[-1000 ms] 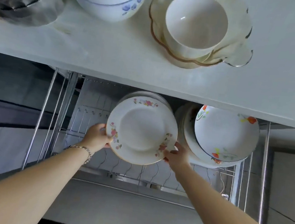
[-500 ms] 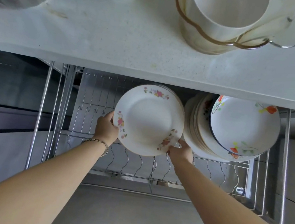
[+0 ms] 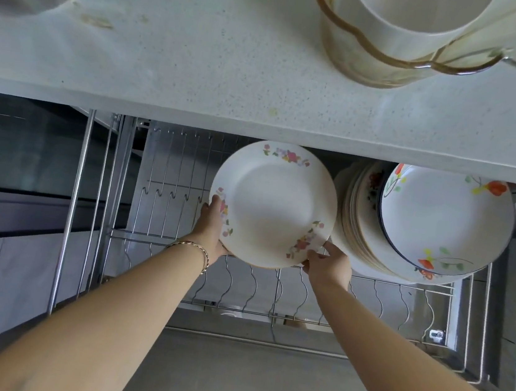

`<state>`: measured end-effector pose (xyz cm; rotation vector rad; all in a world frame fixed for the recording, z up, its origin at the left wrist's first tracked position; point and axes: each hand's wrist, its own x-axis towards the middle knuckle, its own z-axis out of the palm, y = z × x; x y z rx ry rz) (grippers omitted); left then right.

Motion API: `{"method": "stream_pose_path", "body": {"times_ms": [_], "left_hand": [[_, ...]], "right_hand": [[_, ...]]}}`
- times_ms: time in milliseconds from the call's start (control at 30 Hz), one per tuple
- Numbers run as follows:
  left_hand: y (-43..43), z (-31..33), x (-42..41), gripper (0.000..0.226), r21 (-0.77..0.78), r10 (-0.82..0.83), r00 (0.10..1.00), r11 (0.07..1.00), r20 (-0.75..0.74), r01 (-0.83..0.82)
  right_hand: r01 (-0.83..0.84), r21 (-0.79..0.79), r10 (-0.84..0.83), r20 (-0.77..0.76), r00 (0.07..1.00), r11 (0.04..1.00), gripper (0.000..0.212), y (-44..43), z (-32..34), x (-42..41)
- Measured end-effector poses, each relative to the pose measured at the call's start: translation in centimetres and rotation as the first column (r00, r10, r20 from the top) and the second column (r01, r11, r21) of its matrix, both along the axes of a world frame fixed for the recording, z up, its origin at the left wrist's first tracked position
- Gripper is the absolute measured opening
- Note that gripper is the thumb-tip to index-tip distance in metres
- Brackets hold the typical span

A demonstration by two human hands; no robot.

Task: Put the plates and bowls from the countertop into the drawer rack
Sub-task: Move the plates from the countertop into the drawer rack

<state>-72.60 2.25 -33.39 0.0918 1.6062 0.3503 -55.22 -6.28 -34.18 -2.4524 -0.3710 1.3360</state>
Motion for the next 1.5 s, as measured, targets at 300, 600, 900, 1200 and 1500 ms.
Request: {"method": "stream_pose_path", "body": {"times_ms": [300,600,900,1200,1500], "left_hand": [[-0.6,3.4,1.2,0.050,-0.048,-0.439,0.831,0.891,-0.341,0.451],[-1.8,18.0,8.2,0.029,-0.003,-0.875,-0.018,-0.019,-0.483,1.000],[-4.9,30.6,26.5,0.030,0.211,-0.754,0.078,-0.081,-0.653,0.974],[-9.4,36.7,39.5,0.030,0.358,-0.654,0.479,0.321,-0.585,0.876],[-7.9,40.6,39.2,0.029,0.387,-0.509,0.618,0.491,-0.600,0.780]], "right_hand": [[-0.295,-0.166,0.272,-0.148,0.951,0.941,0.051,-0.4,3.9,2.0],[-0.683,-0.271,0.684,-0.106,0.722,0.678,0.046,-3.3,19.7,10.4],[-0.761,-0.232,0.796,0.174,0.580,0.605,0.045,-5.9,31.5,27.1],[-0.795,-0.135,0.775,0.366,0.515,0.592,0.038,-7.9,40.2,42.2],[-0.856,-0.062,0.795,0.412,0.446,0.513,0.036,-2.3,44.3,43.4]]}}
